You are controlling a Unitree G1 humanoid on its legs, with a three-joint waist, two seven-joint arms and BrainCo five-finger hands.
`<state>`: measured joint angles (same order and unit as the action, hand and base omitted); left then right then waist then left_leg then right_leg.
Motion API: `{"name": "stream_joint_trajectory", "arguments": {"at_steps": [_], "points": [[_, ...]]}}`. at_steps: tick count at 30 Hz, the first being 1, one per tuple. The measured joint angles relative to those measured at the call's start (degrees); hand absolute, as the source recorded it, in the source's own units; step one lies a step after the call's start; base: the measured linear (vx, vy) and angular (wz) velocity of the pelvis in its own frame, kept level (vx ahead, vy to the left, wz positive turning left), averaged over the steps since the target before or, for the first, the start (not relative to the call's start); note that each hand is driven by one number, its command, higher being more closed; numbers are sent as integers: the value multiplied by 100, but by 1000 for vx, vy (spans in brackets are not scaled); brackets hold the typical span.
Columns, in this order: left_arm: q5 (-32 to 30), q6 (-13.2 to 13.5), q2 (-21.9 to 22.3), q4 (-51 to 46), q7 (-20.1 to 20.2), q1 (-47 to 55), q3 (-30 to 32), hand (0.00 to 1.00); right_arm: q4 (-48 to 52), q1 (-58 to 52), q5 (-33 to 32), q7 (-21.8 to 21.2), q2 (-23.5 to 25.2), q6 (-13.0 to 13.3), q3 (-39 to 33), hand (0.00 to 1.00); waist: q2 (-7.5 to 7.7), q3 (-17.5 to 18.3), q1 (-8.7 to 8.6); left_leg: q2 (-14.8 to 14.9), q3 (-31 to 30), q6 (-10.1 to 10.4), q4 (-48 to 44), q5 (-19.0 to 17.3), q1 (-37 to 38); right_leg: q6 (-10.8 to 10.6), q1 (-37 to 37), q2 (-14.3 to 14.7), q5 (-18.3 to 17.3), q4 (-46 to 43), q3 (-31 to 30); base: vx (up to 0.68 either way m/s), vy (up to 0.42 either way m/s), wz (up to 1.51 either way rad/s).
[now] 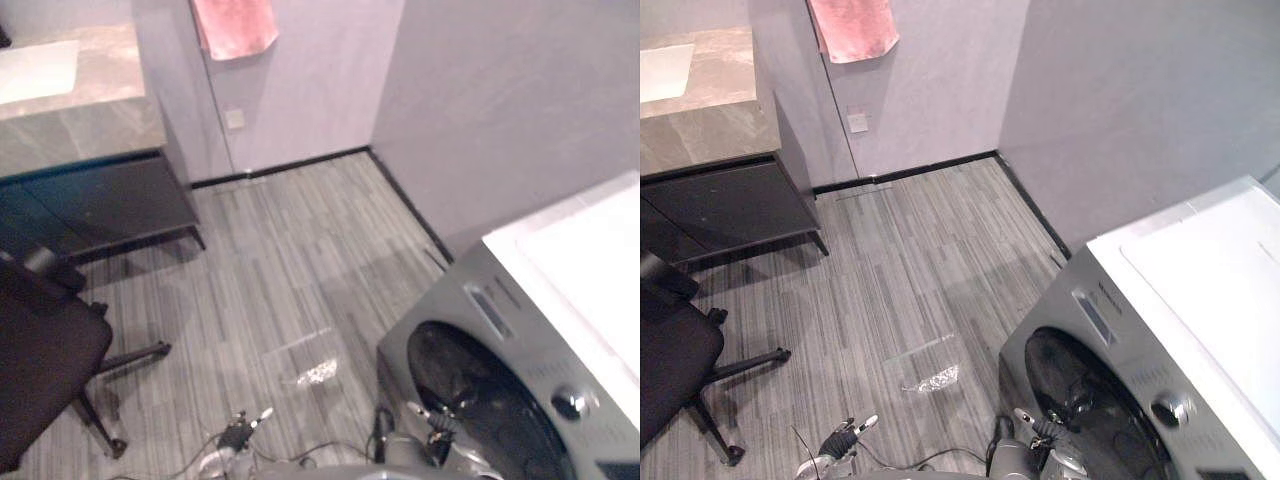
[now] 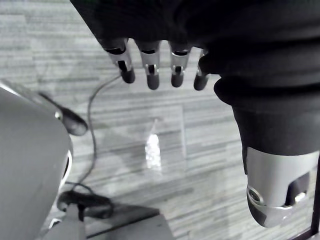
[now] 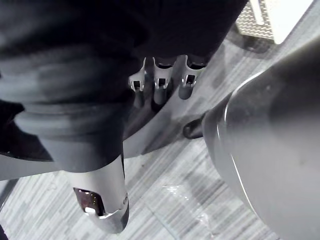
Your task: Pick up the laundry basket with both hands and put the clothes into the washing machine.
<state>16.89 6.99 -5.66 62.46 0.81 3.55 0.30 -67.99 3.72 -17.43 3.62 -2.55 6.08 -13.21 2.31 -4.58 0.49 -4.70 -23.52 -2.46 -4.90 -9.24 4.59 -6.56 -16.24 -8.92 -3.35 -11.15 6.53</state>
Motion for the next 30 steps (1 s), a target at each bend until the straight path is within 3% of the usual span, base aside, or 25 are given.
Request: {"name": "stream_joint_trajectory", "arguments": {"at_steps": [1, 2, 3, 5, 6, 8, 9, 10, 11, 13, 16, 18, 19, 20, 21, 23, 27, 30], "points": [[-25, -1, -6, 1, -5, -3, 25, 0, 6, -16, 0, 5, -6, -1, -55, 0, 61, 43, -2, 12, -14, 103, 0, -62, 49, 40, 8, 7, 276, 98, 31, 422, -294, 56], [-47, -3, 31, 20, -19, -5, 49, 0, 23, -45, 1, 10, -49, 0, -88, 0, 10, 99, -17, 110, -41, 232, 2, -147, 92, 100, 54, 75, 676, 144, 77, 441, -309, 26], [-83, -1, 114, 33, -39, -8, 75, 0, 31, -14, -3, 12, -113, -4, -208, 0, -180, 167, 11, 377, -35, 303, -8, -188, 111, 283, 125, 278, 840, 138, 299, 520, -357, 11], [-161, -9, 247, 61, -92, -40, 259, 0, 19, 40, -4, -84, 62, -116, -157, 0, -245, 210, -4, 538, 63, 580, 3, -19, 139, 468, 223, 401, 651, 113, 429, 459, -298, 9], [-164, -2, 349, 47, -93, -107, 263, 0, 36, 24, -10, -139, 149, -183, -137, 0, -243, 216, -89, 588, 227, 902, -2, 213, 190, 530, 322, 403, 505, 1, 569, 319, -178, 27], [-171, -1, 473, 35, -97, -158, 262, 0, 48, 69, -8, -303, 161, -305, 54, 0, -264, 211, -140, 632, 580, 964, -22, 397, 267, 652, 224, 364, 307, -522, 714, 375, -166, 10], [-184, -3, 500, 40, -109, -263, 264, 0, 165, 87, -76, -350, 367, -272, 171, 0, -260, 252, -149, 721, 1081, 948, -175, 396, 310, 534, 111, 672, -144, -347, 742, 280, -124, -4], [-186, -2, 443, 31, -110, -260, 265, 0, 183, 40, -137, -337, 491, -218, 216, 0, -148, 298, -176, 692, 1304, 952, -257, 373, 307, 662, 269, 780, 29, 262, 731, 268, -88, 6], [-196, -20, 456, 57, -114, -277, 272, 0, 261, -3, -176, -374, 547, -193, 250, 0, -176, 312, -225, 704, 1576, 990, -590, 179, 238, 897, 509, 853, 510, 624, 757, 275, -5, 31], [-211, 29, 455, 2, -102, -311, 265, 0, 291, 103, -357, -244, 560, -47, 237, 0, -198, 322, -297, 856, 2256, 741, -996, -75, 2, 941, 713, 873, 524, 752, 760, 322, -5, 37], [-272, 79, 458, -4, -101, -212, 250, 0, 276, 101, -485, -84, 487, 49, 249, 0, -82, 298, -274, 660, 2416, 841, -771, -414, -101, 941, 1196, 664, 524, 958, 546, 259, 57, 46], [-308, 84, 412, -34, -109, -107, 254, 0, 250, 212, -493, 6, 377, 172, 202, 0, 95, 252, -266, 393, 2494, 787, 7, -420, -590, 936, 1216, 266, 524, 963, 435, 224, 178, 50], [-323, 88, 404, -100, -111, -110, 252, 0, 210, 277, -494, 20, 317, 200, 163, 0, 60, 267, -265, 377, 2509, 683, 540, -318, -663, 910, 1195, 204, 521, 963, 428, 132, 202, 41], [-417, 95, 406, -125, -125, -109, 250, 0, 138, 380, -479, 36, 164, 234, 106, 0, -127, 254, -257, 536, 2496, 682, 1058, 642, -845, 552, 1184, 261, 535, 980, 446, 128, 239, -1], [-424, 100, 333, -125, -167, -96, 258, 0, 138, 385, -449, 66, 129, 245, 165, 0, -12, 295, -134, 426, 2634, 232, 911, 999, -886, 329, 1202, 159, 422, 1033, 377, 130, 238, -13], [-431, 73, 117, -113, -229, -105, 243, 0, 141, 347, -437, 67, 218, 250, 241, 0, 42, 256, -143, 261, 2727, 208, 751, 955, -793, 197, 1361, 24, 334, 1023, 391, 101, 194, -9], [-643, 70, 43, -98, -227, 2, 263, 0, 138, 85, -389, 58, 337, 241, 222, 0, -1, 261, -134, 120, 2682, 24, 270, 652, -472, 237, 1558, 316, 358, 870, 177, 22, 95, -9], [-701, 59, 113, 62, -218, 16, 266, 0, 133, -17, -380, 38, 304, 235, 184, 0, -76, 382, -150, 40, 2690, -25, 273, 510, -522, 215, 1500, 291, 337, 931, 89, -10, 65, -19]]}}
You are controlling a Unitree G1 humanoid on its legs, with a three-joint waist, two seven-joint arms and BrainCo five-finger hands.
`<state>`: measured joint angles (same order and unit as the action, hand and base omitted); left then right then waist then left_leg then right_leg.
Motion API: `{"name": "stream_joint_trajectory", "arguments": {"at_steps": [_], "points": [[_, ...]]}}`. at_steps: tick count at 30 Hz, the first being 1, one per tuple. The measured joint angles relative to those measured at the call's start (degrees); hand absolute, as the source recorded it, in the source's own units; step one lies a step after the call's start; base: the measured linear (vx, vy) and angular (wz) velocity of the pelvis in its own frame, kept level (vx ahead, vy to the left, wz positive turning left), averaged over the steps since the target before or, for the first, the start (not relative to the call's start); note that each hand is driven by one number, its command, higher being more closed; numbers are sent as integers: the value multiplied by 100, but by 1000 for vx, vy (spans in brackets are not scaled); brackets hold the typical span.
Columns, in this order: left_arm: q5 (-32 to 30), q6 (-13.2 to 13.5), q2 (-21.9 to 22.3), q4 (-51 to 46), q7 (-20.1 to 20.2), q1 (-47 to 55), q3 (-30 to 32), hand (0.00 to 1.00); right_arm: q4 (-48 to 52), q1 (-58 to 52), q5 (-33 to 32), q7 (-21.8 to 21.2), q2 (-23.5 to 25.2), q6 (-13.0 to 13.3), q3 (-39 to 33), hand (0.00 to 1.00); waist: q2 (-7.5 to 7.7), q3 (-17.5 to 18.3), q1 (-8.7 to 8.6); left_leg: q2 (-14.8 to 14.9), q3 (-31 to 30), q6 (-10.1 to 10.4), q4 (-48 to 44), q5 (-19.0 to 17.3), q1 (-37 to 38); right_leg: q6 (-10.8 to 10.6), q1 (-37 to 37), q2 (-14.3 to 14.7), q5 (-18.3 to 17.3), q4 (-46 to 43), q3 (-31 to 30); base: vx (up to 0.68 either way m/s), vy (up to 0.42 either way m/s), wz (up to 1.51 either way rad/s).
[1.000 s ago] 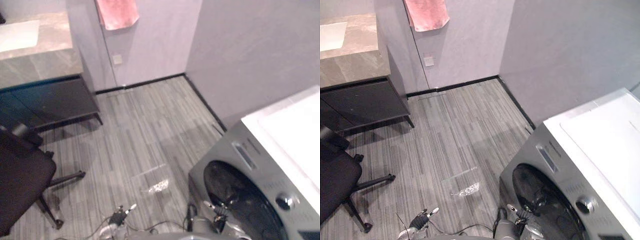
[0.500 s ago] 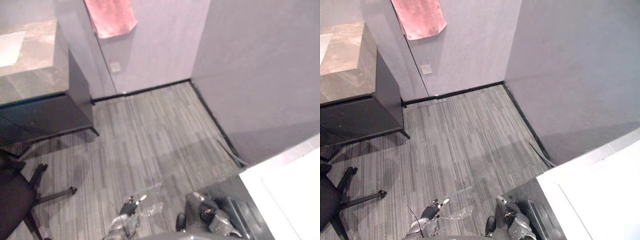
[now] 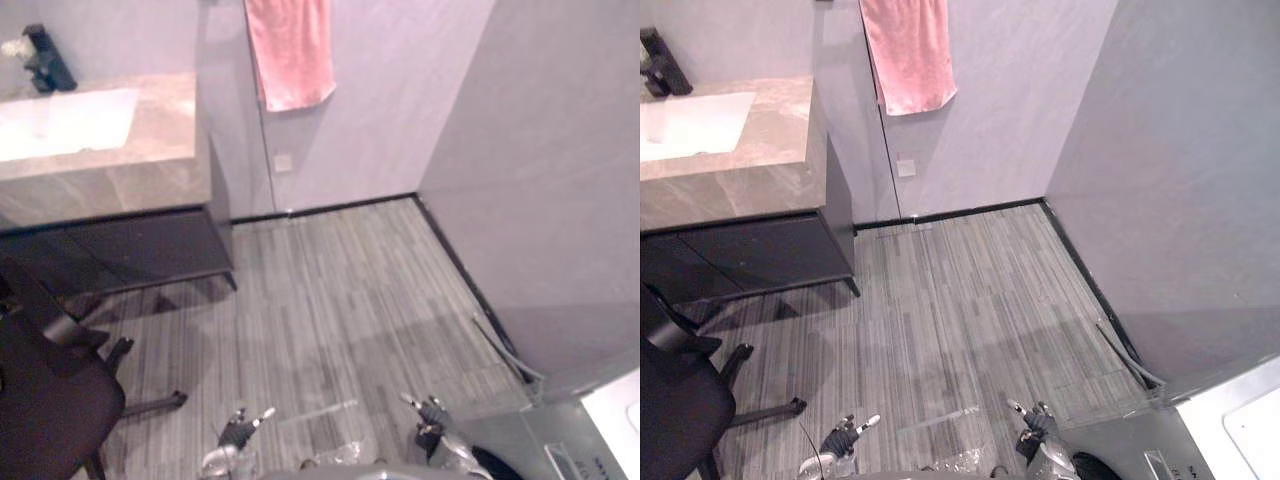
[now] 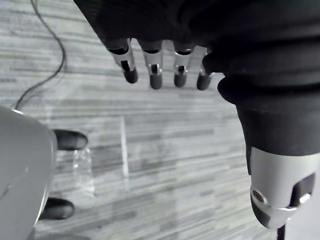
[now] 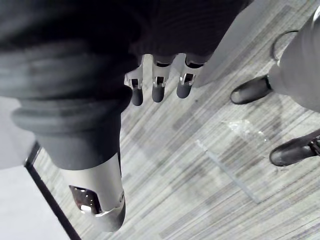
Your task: Pick up the laundry basket with both hands and put the clothes into the washing machine.
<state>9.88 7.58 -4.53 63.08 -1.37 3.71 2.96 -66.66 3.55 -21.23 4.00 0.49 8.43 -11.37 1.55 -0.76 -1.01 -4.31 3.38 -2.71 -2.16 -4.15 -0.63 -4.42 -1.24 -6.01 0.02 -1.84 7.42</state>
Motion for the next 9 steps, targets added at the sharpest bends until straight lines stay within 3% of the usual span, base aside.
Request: {"name": "stream_joint_trajectory", "arguments": {"at_steps": [6, 9], "points": [[-115, -32, -10, 0, 10, 21, -5, 0, -210, -88, 61, 72, 5, -18, -241, 0, 55, 26, -62, -78, -23, -134, 242, 99, -1, 1, 0, -22, 2, 212, 23, -97, -12, -6], [-156, -31, -8, 2, 18, 18, -12, 0, -219, -117, 68, 79, 0, -18, -271, 0, 37, 48, -95, -76, -132, -95, 499, 277, 98, -3, 4, -8, 4, 212, 64, -79, -49, 9]]}}
